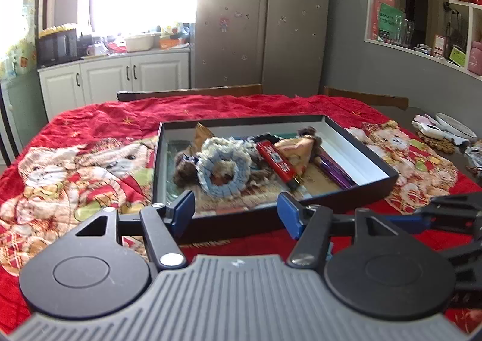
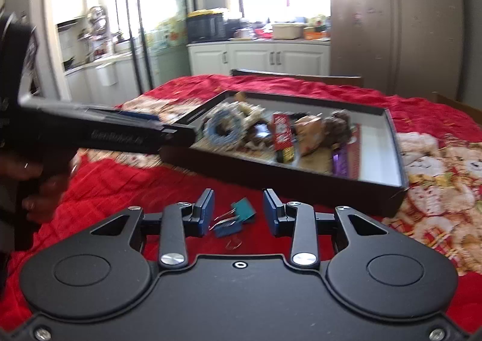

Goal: Organize objects
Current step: 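Move the right tool back to the teal binder clip on the bed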

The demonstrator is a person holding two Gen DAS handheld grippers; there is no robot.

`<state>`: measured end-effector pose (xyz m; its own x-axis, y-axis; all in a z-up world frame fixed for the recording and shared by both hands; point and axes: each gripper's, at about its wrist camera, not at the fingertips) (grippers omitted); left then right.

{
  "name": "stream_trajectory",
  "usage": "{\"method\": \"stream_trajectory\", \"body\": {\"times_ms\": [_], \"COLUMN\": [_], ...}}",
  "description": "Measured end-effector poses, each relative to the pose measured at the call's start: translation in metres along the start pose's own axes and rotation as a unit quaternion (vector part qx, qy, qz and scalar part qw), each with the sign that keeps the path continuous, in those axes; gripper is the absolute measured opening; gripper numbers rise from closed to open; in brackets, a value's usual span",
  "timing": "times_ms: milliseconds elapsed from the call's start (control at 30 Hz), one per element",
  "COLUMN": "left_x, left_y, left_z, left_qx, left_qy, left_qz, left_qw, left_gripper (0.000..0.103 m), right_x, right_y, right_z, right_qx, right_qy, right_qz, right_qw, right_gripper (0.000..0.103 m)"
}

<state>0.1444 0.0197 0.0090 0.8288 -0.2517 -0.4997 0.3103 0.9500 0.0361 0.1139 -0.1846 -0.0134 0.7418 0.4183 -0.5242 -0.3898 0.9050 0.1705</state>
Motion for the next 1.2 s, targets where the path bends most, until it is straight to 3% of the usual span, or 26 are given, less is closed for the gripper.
{"method": "stream_trajectory", "body": {"times_ms": [167, 567, 767, 933, 1200], "left_x": [0.005, 0.019, 0.025, 0.029, 0.039], "left_y": [-0.001, -0.006, -0.008, -0.012, -0.025], "left_z": [-0.005, -0.012, -0.014, -0.015, -0.019], "left_qx": [-0.003, 0.002, -0.001, 0.003, 0.033], "left_qy": [0.009, 0.029, 0.042, 0.049, 0.065], "left_qz": [-0.017, -0.047, -0.068, -0.081, -0.107], "left_qw": [0.9998, 0.9985, 0.9968, 0.9955, 0.9916], "left_gripper": [0.073, 0.073, 0.073, 0.073, 0.073], "right_x": [0.01, 0.034, 0.044, 0.048, 0.032], "right_y": [0.008, 0.006, 0.006, 0.007, 0.008], "right_z": [-0.011, -0.021, -0.019, -0.018, -0.025], "right_qx": [-0.026, -0.056, -0.07, -0.079, -0.097], "right_qy": [0.021, 0.056, 0.058, 0.058, 0.062], "right_qz": [0.018, 0.013, 0.016, 0.024, 0.01], "right_qw": [0.999, 0.997, 0.996, 0.995, 0.993], "right_gripper": [0.034, 0.032, 0.032, 0.024, 0.023]}}
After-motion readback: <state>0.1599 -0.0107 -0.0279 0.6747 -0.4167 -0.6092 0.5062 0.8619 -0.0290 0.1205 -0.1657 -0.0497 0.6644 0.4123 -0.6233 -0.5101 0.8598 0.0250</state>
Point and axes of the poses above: each gripper's, at about its wrist camera, not at the fingertips, and x roughly the way its jaws point, y to its left, z to its top, and after that the axes turned 6 degrees about x, right-handed
